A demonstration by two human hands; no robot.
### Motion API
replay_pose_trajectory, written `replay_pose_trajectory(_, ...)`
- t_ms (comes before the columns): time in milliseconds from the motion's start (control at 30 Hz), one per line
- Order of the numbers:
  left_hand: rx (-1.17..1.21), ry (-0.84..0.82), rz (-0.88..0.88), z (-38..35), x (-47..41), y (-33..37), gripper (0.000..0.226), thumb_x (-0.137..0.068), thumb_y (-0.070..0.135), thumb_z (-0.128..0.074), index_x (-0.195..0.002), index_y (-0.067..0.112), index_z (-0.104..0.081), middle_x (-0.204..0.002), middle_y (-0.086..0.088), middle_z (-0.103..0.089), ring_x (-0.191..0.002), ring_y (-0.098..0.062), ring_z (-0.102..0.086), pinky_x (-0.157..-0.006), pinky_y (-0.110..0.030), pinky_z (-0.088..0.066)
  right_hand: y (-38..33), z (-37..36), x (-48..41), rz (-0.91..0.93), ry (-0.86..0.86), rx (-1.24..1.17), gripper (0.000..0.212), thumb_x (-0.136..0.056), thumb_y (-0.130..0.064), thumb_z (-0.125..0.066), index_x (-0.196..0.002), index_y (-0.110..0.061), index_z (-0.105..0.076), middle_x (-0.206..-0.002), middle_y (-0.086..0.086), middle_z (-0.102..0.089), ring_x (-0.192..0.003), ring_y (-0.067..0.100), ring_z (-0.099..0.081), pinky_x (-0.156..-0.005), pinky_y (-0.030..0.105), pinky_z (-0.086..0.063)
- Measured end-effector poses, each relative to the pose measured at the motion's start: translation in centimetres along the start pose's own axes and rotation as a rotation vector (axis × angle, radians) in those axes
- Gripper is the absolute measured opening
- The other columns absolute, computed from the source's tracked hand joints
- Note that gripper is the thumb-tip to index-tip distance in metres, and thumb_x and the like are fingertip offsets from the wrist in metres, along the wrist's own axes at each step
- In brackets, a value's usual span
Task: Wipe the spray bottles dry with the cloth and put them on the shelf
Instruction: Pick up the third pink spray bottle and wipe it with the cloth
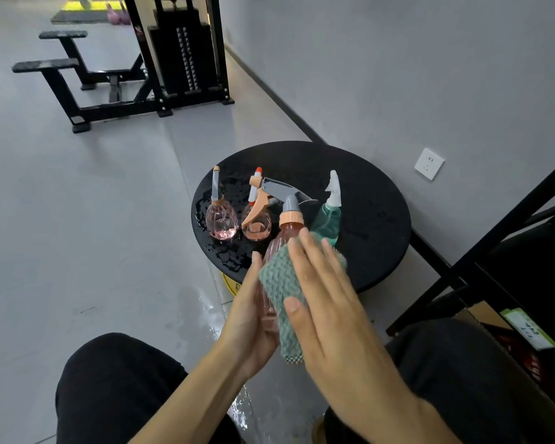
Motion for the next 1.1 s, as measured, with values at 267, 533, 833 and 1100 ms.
replay_pose_trajectory(267, -0.064, -0.062, 0.085, -0.7, 0.4, -1.0, 0.051, -0.095, 0.055, -0.033, -0.117, 0.027, -0.069, -0.117, -0.003, -0.068, -0.077, -0.021, -0.073, -0.058, -0.039, -0.058, 1.9, 1.2, -2.7, -0.060, 0.082, -0.150, 0.054, -0.101, -0.044, -0.019, -0.153, -0.031, -0.014, -0.159, -0.024, -0.003, -0.145, -0.007, 0.008, -0.112, 0.006, 0.004)
replay_pose_trajectory(533, 0.019, -0.025, 0.002, -0.2, 0.1, 0.3, 0.050, -0.077, 0.050, -0.056, -0.104, 0.013, -0.075, -0.109, -0.013, -0.070, -0.094, -0.023, -0.068, -0.082, -0.035, -0.056, -0.4, 0.3, 0.3, 0.056, 0.089, -0.049, 0.055, -0.101, -0.038, -0.019, -0.154, -0.030, -0.008, -0.161, -0.021, 0.001, -0.148, 0.004, 0.007, -0.119, 0.032, -0.012)
replay_pose_trajectory(833, 0.011, -0.085, 0.030, -1.2, 0.6, -0.7, 0.043, -0.085, 0.051, -0.047, -0.083, 0.021, -0.078, -0.078, -0.003, -0.074, -0.060, -0.018, -0.071, -0.045, -0.030, -0.054, 1.5, 1.6, -2.7, -0.027, 0.152, -0.256, 0.050, -0.102, -0.039, -0.024, -0.151, -0.030, -0.024, -0.158, -0.026, -0.011, -0.145, -0.006, 0.001, -0.114, 0.009, -0.002)
replay_pose_trajectory(1100, 0.017, -0.020, -0.009, -0.1, -0.2, 0.6, 0.052, -0.080, 0.055, -0.054, -0.096, 0.011, -0.077, -0.100, -0.015, -0.071, -0.087, -0.024, -0.066, -0.081, -0.035, -0.054, -0.9, -0.4, 1.1, 0.095, 0.168, -0.112, 0.053, -0.101, -0.031, -0.024, -0.154, -0.023, -0.018, -0.162, -0.016, -0.008, -0.150, 0.011, -0.001, -0.119, 0.028, -0.010)
Point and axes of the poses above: each hand's wrist, its own x-axis away from the middle knuckle, its own z-axis out of the back of the hand, y = z × x, the point moved 7 cm from there along -x, towards the middle knuckle
